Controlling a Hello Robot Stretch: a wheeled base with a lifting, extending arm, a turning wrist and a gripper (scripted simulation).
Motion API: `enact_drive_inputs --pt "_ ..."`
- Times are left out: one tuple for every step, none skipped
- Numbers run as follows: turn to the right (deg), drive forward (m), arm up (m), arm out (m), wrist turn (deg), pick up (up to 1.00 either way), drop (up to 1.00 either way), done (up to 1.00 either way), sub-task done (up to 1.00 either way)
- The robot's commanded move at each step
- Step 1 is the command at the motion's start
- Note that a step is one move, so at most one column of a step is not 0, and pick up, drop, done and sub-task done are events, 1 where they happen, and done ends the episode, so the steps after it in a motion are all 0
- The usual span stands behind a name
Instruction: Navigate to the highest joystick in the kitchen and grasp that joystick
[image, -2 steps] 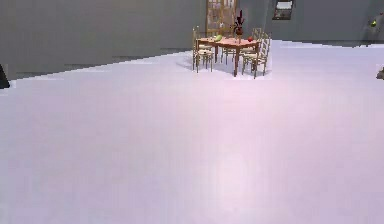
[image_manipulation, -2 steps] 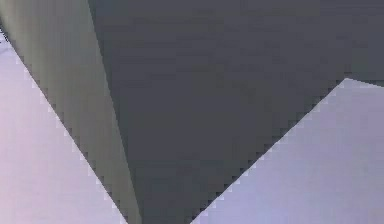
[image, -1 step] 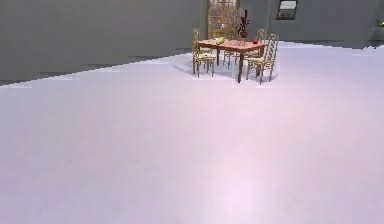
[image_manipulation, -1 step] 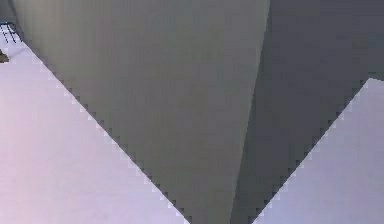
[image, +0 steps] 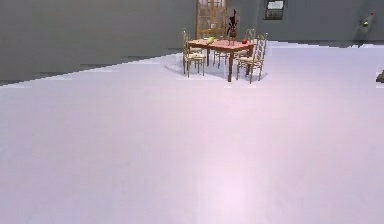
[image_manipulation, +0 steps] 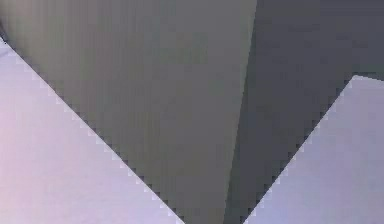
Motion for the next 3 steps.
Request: enact_drive_inputs --pt "0.0 1.00 0.00 0.00 0.0 0.00 0.00 0.00 0.00" --pt "3.0 0.00 0.00 0.00 0.0 0.00 0.00 0.00 0.00" --pt "0.0 1.00 0.00 0.00 0.0 0.00 0.00 0.00 0.00"
